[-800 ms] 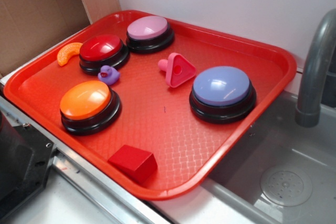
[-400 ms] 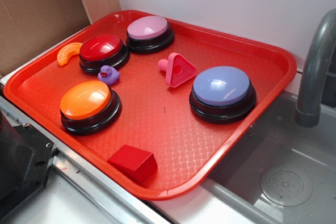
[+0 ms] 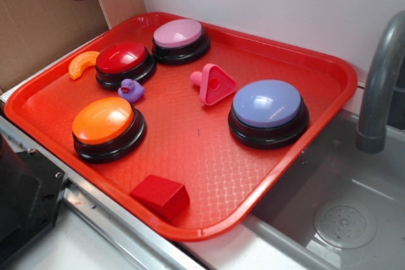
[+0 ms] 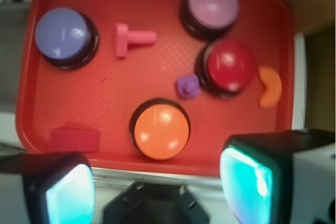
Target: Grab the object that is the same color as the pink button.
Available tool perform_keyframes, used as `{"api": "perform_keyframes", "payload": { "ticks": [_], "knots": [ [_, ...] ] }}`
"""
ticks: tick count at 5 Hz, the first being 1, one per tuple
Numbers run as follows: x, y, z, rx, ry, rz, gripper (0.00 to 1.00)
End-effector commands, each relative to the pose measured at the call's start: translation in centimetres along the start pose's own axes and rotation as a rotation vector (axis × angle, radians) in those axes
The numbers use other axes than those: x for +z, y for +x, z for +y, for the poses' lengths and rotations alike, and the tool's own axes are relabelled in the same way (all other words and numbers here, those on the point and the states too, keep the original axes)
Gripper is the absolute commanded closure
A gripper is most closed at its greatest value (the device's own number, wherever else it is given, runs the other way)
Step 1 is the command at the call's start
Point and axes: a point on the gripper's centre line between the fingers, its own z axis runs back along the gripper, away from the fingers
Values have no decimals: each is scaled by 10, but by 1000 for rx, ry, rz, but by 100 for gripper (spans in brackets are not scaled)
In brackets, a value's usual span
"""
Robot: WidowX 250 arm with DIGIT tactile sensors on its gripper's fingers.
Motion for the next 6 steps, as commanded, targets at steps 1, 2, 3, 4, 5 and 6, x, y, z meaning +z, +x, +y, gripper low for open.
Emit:
{"api": "perform_keyframes", "payload": {
  "ticks": [1, 2, 3, 4, 5, 6],
  "knots": [
    [-44, 45, -6, -332, 7, -102, 0],
    [-72, 61, -5, -565, -115, -164, 0],
    [-100, 71, -6, -759, -285, -273, 0],
    [-124, 76, -2, -841, -348, -297, 0],
    [-144, 82, -2, -934, -361, -341, 0],
    [-156, 87, -7, -987, -325, -377, 0]
  ]
}}
